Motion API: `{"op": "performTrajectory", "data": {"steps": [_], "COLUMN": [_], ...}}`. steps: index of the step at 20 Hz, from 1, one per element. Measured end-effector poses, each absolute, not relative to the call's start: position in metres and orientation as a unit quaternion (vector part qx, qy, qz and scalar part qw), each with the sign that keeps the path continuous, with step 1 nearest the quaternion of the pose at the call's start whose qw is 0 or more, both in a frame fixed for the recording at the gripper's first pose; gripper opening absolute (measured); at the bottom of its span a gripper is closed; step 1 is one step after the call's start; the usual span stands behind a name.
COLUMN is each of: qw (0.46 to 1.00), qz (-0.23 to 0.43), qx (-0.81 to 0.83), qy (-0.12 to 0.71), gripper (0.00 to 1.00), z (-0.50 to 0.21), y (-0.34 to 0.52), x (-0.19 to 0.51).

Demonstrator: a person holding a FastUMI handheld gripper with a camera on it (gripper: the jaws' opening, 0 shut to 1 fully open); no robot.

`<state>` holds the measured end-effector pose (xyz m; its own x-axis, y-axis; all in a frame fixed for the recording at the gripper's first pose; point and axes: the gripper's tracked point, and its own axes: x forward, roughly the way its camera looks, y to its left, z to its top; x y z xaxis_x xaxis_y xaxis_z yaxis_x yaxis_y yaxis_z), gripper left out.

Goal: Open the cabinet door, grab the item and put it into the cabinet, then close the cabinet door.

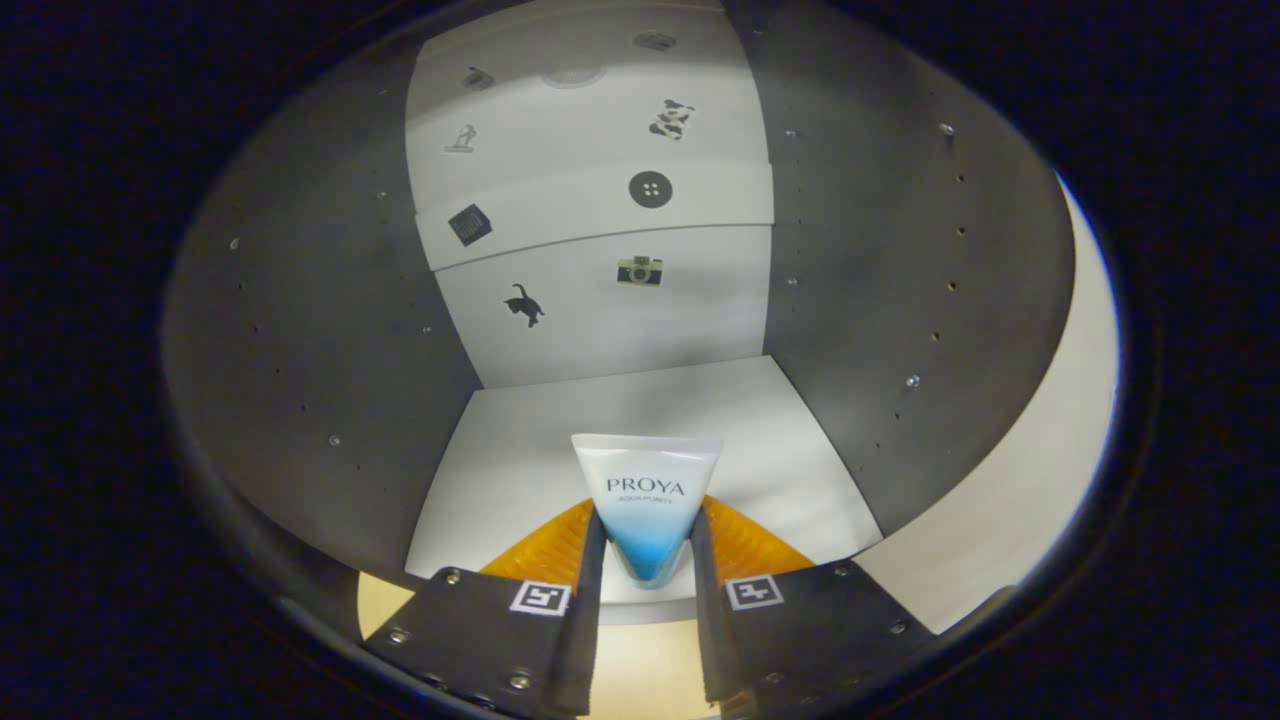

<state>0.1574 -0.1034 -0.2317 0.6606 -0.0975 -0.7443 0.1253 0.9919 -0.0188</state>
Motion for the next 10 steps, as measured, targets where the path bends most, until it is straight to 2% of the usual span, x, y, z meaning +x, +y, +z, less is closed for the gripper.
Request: {"op": "performTrajectory", "data": {"steps": [3,5,10], "qw": [0.917,0.919,0.923], "qz": [-0.040,-0.035,-0.038], "qx": [0.007,0.008,0.014], "qy": [0.397,0.392,0.384], "gripper": [0.42,0.52,0.61], "z": [-0.232,-0.231,-0.226], "y": [-0.091,-0.085,-0.083], "x": [0.156,0.157,0.158]}}
